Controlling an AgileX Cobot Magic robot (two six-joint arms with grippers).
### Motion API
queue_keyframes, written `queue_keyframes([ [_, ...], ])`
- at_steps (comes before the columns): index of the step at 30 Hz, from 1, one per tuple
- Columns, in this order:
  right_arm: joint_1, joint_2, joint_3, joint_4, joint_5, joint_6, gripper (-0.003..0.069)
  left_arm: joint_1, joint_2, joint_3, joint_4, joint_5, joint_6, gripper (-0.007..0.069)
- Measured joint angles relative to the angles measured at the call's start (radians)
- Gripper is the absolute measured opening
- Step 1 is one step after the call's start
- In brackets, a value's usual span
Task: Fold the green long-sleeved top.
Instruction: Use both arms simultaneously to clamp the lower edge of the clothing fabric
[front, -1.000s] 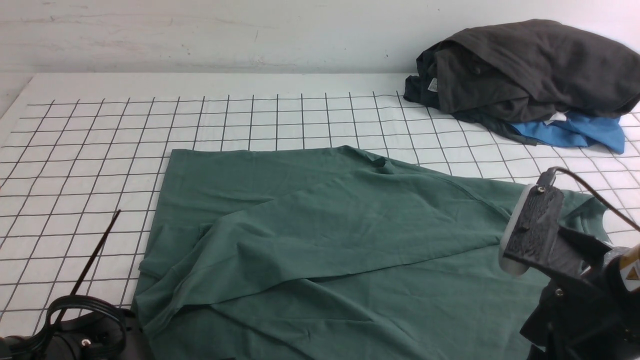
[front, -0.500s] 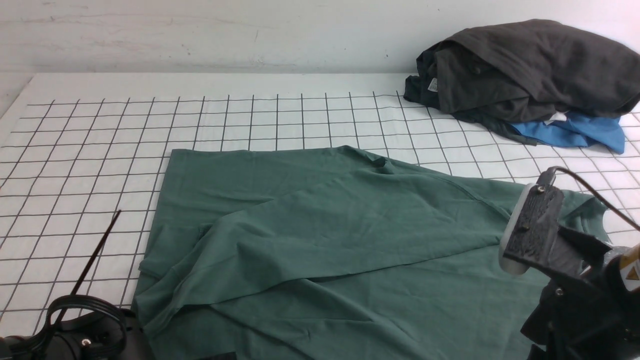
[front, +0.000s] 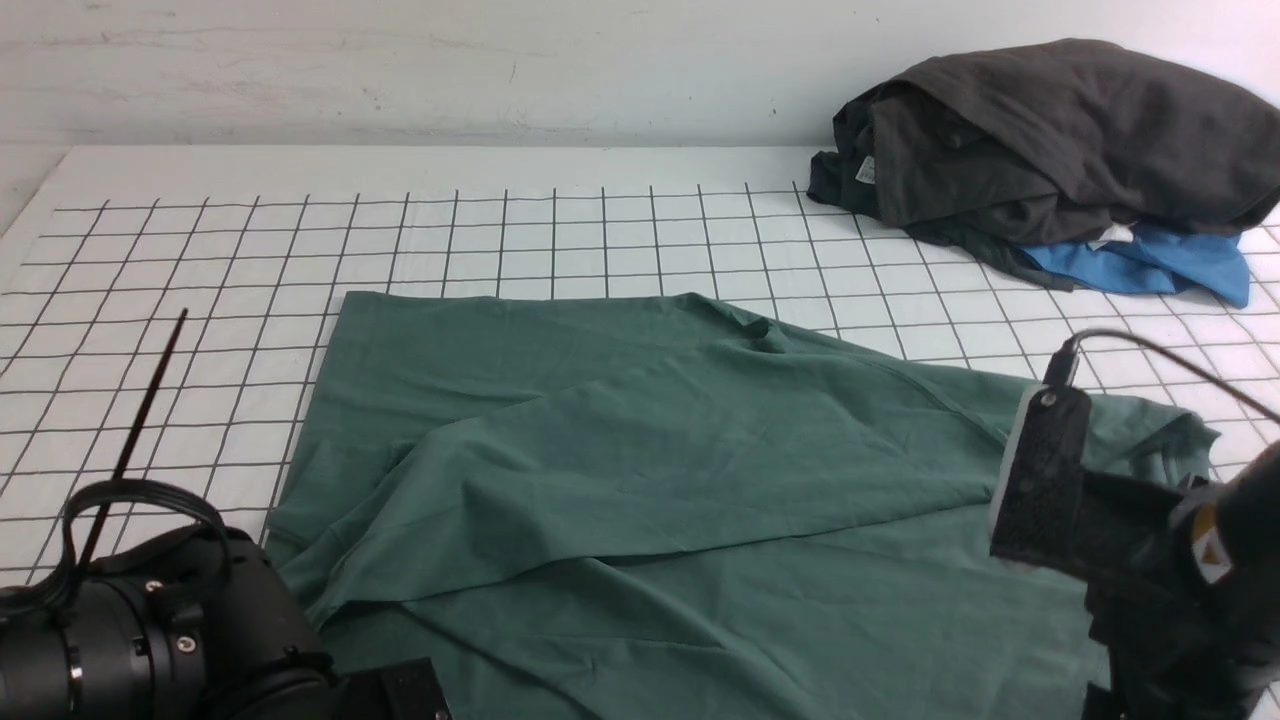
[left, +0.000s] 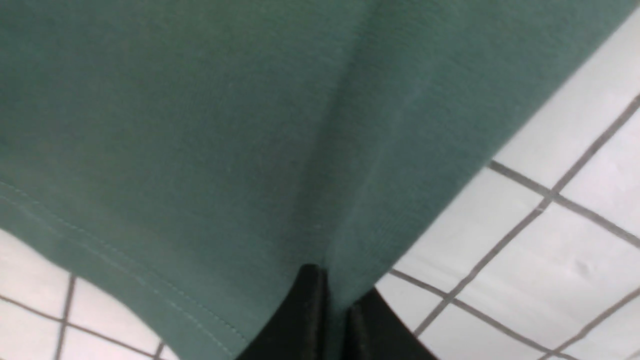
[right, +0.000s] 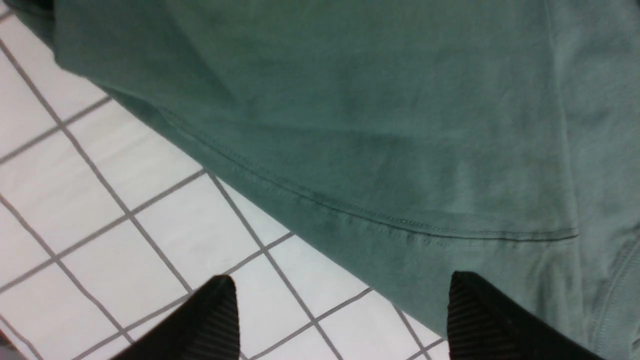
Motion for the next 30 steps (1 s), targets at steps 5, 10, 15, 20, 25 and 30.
queue_keyframes([
  [5,0.000,0.100,0.106,-0.067,-0.139,-0.003,0.0514,0.024,0.000,0.000,-0.033,-0.005,0.015,0.0008],
  [10,0.000,0.196,0.123,-0.145,-0.260,0.009,0.0514,0.024,0.000,0.000,-0.034,-0.008,0.015,0.0013],
  [15,0.000,0.281,0.121,-0.167,-0.294,0.040,0.0514,0.024,0.000,0.000,-0.035,-0.011,0.015,0.0013],
  [20,0.000,0.284,0.117,-0.167,-0.282,0.042,0.0514,0.024,0.000,0.000,-0.036,-0.011,0.015,0.0013],
  [25,0.000,0.261,0.119,-0.171,-0.239,0.005,0.0514,0.024,0.000,0.000,-0.037,-0.013,0.015,0.0013],
  [30,0.000,0.243,0.121,-0.166,-0.226,-0.036,0.0514,0.024,0.000,0.000,-0.037,-0.020,0.015,0.0013],
])
